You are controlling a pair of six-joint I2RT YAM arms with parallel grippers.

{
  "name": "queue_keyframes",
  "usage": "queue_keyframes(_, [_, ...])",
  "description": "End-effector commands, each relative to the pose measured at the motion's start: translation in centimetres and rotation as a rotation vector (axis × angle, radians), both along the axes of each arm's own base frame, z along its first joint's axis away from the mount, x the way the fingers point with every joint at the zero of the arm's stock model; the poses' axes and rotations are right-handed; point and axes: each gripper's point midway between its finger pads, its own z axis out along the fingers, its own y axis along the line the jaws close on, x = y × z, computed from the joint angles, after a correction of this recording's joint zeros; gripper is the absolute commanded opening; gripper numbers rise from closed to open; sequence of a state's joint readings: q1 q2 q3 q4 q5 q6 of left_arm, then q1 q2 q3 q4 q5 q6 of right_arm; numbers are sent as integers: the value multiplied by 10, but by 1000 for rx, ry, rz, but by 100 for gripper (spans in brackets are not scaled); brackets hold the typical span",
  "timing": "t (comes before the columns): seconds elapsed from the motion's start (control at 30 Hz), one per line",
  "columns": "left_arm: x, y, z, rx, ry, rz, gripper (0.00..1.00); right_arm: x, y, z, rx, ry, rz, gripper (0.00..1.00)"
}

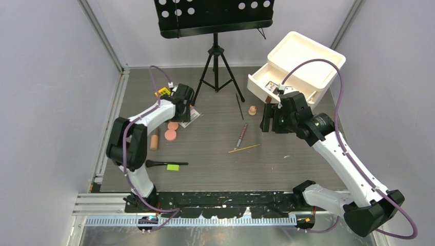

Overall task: Organize the makeup
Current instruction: Pick up the makeup tool from the center of the board.

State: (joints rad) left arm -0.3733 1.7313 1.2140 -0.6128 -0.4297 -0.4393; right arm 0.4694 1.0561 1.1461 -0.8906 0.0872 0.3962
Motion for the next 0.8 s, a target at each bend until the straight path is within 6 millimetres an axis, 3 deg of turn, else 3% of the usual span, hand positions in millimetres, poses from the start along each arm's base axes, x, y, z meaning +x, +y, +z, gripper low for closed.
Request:
queue_keyframes(0.0, [7,6,-2,109,51,-31,70,4,3,9,24,-34,-4,77])
queue_keyframes(0.47, [4,12,-29,176,131,-22,56,2,2,7,22,-30,-5,77])
queue_keyframes(0.77, [10,7,-46,169,162,-34,54,0,1,7,19,-27,-5,77])
